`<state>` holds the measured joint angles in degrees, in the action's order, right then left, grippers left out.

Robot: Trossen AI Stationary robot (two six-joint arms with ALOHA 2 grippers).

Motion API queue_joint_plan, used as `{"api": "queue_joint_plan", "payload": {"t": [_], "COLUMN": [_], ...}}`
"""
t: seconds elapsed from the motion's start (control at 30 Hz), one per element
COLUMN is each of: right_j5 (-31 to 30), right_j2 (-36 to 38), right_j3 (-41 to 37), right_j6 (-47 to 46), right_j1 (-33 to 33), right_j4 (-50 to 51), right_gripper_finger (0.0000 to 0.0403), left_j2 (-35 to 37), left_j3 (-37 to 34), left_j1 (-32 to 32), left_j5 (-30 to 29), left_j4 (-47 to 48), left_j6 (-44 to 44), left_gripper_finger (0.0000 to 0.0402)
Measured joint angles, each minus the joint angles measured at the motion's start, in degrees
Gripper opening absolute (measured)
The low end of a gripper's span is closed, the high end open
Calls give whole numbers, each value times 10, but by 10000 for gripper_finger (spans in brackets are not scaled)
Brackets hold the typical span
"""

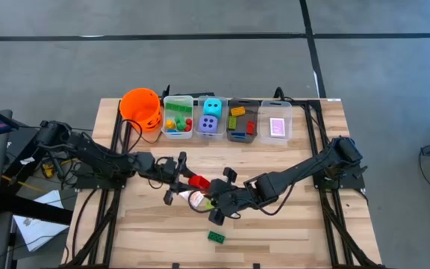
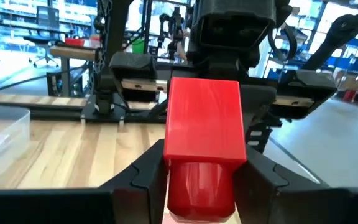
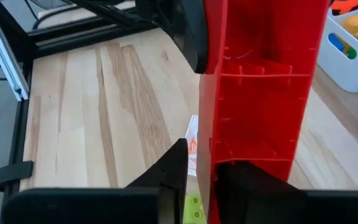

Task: Pick & Place Toys
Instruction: Put the red game piece into the white bin

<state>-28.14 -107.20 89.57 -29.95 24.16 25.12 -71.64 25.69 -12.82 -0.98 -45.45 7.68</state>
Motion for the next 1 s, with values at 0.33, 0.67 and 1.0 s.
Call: {"api": "queue_joint_plan", "payload": {"t": [0.33, 0.67, 1.0], "right_j5": [3, 3, -3], "right_j2": [3, 1, 1], "right_j3": [2, 1, 1], "right_j6": [1, 0, -15], "right_j1": [13, 13, 13], "right_j4": [17, 22, 22], "right_gripper_finger": [63, 64, 64], "left_j2": [-3, 39, 168], "left_j3": [-4, -3, -2], "left_j1": [0, 1, 31], "left_j5": [19, -133, -562], "left_j4": [109, 245, 242], "left_j6": [-1, -45, -257], "left_gripper_finger": [126, 126, 126]}}
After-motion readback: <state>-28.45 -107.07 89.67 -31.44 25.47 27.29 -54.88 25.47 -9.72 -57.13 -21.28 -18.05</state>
